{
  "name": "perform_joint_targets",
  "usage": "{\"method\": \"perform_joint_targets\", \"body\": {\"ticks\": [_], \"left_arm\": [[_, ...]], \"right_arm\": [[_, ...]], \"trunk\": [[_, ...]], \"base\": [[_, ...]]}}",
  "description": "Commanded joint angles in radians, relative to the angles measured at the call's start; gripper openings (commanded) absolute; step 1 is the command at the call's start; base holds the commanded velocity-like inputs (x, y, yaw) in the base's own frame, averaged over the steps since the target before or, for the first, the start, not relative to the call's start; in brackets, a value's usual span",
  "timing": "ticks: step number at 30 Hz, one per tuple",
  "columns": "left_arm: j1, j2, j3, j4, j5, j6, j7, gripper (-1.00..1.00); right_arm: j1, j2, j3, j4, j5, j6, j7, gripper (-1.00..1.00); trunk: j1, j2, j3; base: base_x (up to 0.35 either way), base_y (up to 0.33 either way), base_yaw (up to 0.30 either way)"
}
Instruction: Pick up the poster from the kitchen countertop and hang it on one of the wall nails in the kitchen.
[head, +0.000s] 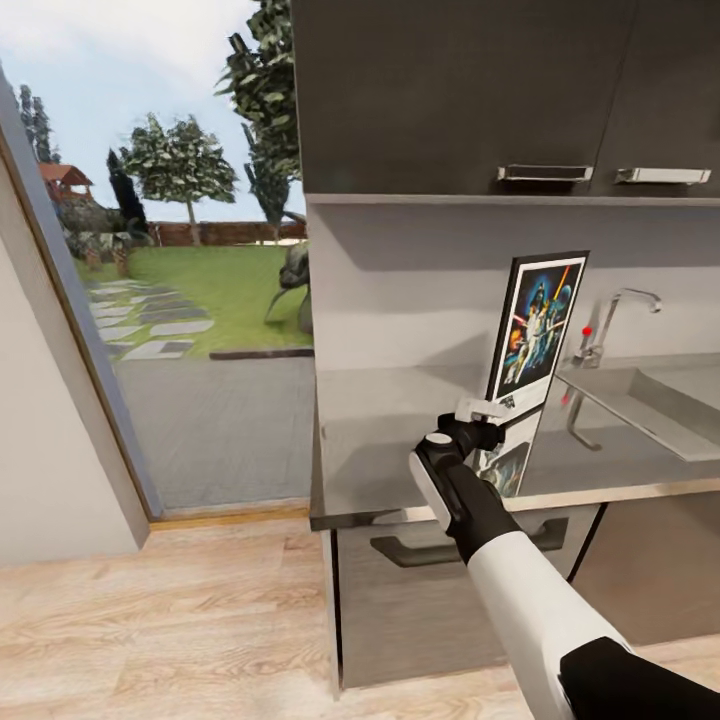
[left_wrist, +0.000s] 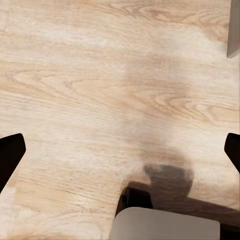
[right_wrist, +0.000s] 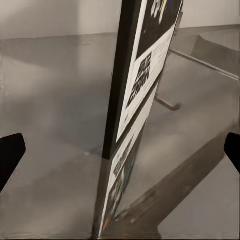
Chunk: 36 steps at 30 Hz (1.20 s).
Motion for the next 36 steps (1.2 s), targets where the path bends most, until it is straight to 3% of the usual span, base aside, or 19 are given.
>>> {"method": "perform_joint_targets", "body": {"ticks": [1,24,36], "left_arm": [[0.000,0.000,0.003,-0.001,0.000,0.000,-0.006,1.00],[0.001,0.000,0.003,-0.003,-0.001,0.001,-0.005,1.00],[0.001,0.000,0.003,-0.004,-0.001,0.000,-0.005,1.00]], "right_arm": [[-0.001,0.000,0.004,0.000,-0.006,0.007,-0.007,1.00],[0.001,0.000,0.010,0.001,-0.016,-0.053,-0.006,1.00],[0.003,0.000,0.006,0.005,-0.048,-0.055,-0.005,1.00]], "trunk": [[0.000,-0.001,-0.001],[0.000,-0.001,-0.001],[0.000,-0.001,-0.001]], "base": [[0.030,0.000,0.000],[0.100,-0.039,0.000],[0.009,-0.053,0.000]]}}
